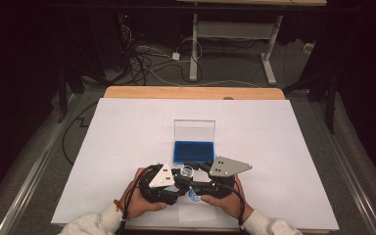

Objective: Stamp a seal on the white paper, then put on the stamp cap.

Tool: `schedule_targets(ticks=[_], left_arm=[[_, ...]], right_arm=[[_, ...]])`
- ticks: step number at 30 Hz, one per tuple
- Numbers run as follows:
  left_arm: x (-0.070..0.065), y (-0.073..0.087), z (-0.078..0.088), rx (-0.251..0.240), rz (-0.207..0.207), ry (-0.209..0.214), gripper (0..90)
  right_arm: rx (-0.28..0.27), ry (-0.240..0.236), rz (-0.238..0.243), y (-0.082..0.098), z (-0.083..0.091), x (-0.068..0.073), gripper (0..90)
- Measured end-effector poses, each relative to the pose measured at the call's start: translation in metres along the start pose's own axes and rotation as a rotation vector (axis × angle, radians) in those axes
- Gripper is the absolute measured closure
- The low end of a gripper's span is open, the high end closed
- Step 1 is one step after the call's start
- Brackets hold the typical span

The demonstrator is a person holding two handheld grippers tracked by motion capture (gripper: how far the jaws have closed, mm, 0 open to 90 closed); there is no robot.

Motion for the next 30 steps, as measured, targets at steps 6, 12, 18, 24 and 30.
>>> schedule_targets(ticks=[6,12,18,24,30], left_arm=[[-0.001,0.000,0.000,0.001,-0.014,0.004,36.7],[-0.002,0.000,0.000,-0.009,-0.023,0.011,36.5],[-0.003,0.000,0.001,-0.022,-0.023,0.031,36.4],[-0.002,-0.001,0.001,-0.048,-0.011,0.035,36.1],[0.001,0.000,0.001,-0.054,0.015,0.020,31.1]], right_arm=[[0.017,-0.012,0.010,-0.001,0.001,0.002,56.9],[0.030,-0.014,0.032,-0.002,0.002,0.004,57.1],[0.040,-0.013,0.042,-0.003,0.003,0.006,57.1],[0.032,-0.011,0.035,-0.005,0.006,0.005,57.2],[0.019,-0.004,0.034,-0.010,0.010,0.005,57.2]])
Point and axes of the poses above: each handheld gripper's, and its own axes: z roughly backward along the jaws, y roughly out of its underside, x roughly to its left, the point moved 7 cm from there along -z, roughly forward along the jaws, and after that the axes turned 2 degrees about -x, right-handed, at the moved point
